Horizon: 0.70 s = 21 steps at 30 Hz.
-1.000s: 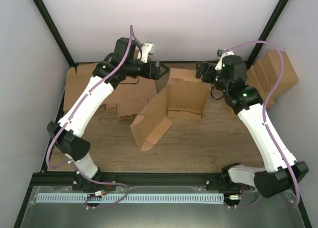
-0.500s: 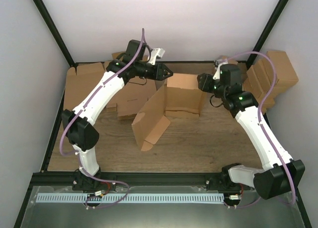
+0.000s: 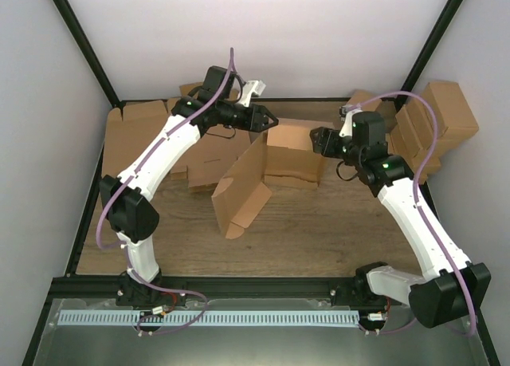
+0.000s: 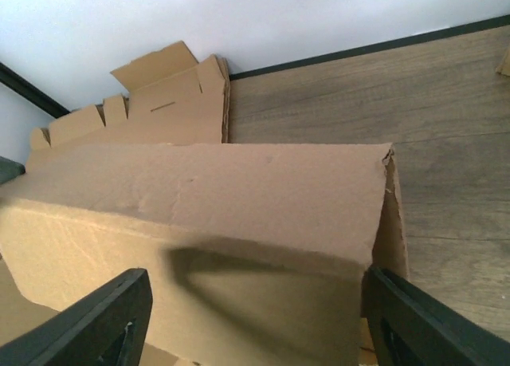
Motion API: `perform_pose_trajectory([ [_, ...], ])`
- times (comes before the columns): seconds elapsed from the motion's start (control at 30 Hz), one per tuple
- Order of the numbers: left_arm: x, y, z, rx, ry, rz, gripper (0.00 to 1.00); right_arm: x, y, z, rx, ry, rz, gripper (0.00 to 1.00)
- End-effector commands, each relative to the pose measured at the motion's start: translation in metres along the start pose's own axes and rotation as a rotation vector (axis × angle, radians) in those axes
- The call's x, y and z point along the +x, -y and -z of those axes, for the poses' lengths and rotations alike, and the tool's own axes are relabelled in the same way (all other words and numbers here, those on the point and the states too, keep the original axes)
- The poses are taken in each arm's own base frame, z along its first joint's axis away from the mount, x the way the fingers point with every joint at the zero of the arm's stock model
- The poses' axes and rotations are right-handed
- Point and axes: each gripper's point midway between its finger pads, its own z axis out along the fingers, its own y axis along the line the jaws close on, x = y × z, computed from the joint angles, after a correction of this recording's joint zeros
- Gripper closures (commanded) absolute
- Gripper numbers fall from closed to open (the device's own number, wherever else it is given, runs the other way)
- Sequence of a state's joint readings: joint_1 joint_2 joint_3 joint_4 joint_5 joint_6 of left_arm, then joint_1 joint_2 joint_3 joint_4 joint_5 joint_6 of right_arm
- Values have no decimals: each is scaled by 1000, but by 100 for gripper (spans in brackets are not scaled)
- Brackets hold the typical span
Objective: Fold the paper box
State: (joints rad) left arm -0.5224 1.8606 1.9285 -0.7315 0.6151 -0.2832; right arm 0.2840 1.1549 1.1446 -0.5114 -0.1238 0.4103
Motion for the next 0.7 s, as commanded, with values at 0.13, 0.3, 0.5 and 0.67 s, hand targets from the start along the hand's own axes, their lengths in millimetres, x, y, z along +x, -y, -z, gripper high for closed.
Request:
perform_pose_trajectory([
  [0.13,-22,10,17,-2,60,-64,49,-28,-13,24,-14,72,154,17],
  [0.3,-28,-1,18,-65,99,-69,46,-64,-34,56,-53,229,318,15],
  [0.5,-23,-11,7,-71,76,-40,47,-89,-68,71,-157,287,550,20],
  [0.67,-21,-11,5,-60,76,-21,47,-68,-96,52,-324,148,745,21],
])
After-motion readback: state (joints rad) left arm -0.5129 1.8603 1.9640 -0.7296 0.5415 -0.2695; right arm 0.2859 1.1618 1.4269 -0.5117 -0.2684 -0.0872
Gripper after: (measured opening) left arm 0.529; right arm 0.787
